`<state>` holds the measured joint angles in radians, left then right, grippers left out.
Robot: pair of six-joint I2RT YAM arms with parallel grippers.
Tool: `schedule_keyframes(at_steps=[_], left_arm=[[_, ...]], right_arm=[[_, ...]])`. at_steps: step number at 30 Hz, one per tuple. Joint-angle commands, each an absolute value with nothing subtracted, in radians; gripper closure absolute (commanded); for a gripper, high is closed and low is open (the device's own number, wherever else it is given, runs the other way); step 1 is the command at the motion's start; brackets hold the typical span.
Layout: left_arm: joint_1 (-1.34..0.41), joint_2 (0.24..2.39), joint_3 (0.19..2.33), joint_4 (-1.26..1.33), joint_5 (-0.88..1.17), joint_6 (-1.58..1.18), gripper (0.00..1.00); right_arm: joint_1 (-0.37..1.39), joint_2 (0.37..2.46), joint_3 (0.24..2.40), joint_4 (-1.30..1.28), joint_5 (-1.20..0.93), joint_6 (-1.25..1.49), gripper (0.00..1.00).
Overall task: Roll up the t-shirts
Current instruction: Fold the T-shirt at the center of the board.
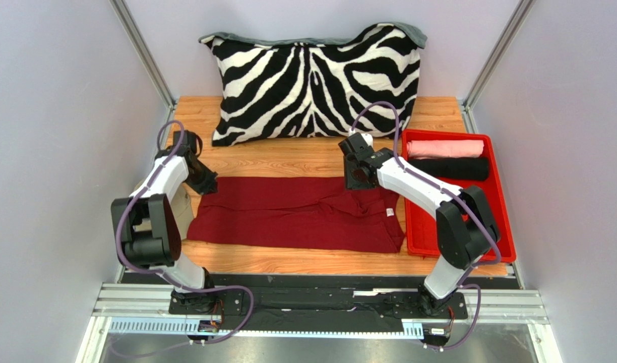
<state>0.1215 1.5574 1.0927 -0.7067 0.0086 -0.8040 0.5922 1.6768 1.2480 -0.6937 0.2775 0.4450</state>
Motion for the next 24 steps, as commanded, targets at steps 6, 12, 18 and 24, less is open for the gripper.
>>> schedule_keyframes(at_steps=[6,12,18,24], left_arm=[[0.187,1.681,1.071,-0.744,-0.074,-0.891,0.96],[0.187,1.638,1.101,-0.719,-0.045,-0.825,0.89],[0.135,1.585,1.132,-0.68,0.049,-0.674,0.71],[0.003,1.536,1.129,-0.657,0.215,-0.554,0.68]], right_arm=[[0.56,1.782,1.241,-0.583,0.109,0.449,0.56],[0.592,1.665,1.077,-0.489,-0.066,0.517,0.72],[0.714,1.562,0.985,-0.492,-0.034,0.545,0.77],[0.767,1.48,0.974,-0.571,0.115,0.528,0.57]])
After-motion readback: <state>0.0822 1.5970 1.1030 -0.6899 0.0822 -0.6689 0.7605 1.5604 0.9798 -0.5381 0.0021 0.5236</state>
